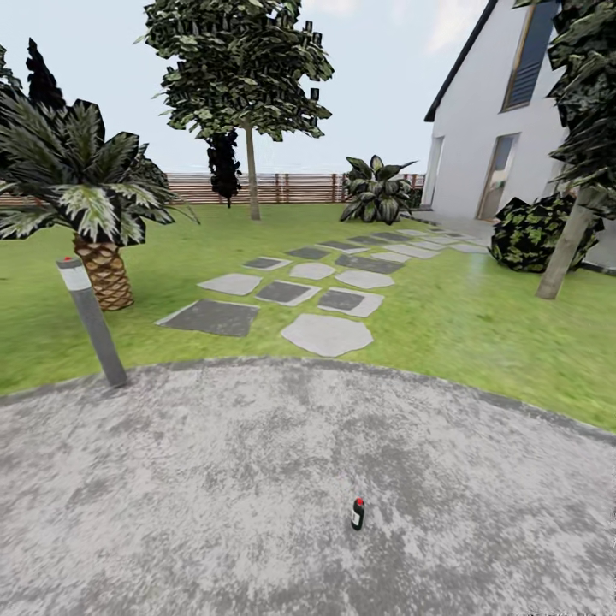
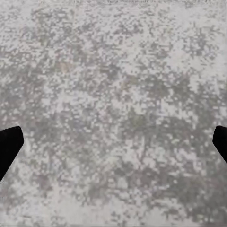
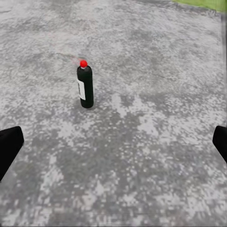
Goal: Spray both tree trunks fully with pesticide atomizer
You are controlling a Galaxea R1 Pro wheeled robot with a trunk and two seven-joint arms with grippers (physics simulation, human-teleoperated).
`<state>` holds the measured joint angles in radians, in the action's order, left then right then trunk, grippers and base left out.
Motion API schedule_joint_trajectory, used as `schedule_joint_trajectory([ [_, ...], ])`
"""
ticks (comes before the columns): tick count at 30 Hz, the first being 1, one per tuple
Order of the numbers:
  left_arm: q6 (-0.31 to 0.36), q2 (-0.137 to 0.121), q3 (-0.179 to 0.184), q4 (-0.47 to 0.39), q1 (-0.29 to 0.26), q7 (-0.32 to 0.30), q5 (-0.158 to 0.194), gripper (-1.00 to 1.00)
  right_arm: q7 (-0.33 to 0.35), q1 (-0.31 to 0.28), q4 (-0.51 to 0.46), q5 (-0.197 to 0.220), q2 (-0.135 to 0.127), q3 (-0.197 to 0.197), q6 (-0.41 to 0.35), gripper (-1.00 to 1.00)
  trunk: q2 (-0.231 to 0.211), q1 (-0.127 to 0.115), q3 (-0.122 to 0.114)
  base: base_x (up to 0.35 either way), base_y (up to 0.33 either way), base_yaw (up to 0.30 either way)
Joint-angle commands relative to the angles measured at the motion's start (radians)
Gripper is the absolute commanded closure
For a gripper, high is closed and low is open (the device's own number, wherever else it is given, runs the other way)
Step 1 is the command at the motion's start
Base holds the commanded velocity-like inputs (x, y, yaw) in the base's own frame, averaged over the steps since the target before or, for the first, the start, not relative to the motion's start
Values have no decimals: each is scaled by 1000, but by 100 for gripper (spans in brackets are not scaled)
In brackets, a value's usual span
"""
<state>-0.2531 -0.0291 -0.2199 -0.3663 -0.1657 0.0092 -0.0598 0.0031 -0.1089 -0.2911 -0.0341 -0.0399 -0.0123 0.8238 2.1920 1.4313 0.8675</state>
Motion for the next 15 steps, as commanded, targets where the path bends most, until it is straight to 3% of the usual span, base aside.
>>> schedule_joint_trajectory([
  [1,0,0,0,0,0,0,0,-100,0,0,0,0,0,0,0,-100,0,0,0,167,278,-260],
  [15,0,0,-1,0,0,0,0,-100,0,0,1,-1,0,0,-1,-100,0,0,-6,167,279,-266],
])
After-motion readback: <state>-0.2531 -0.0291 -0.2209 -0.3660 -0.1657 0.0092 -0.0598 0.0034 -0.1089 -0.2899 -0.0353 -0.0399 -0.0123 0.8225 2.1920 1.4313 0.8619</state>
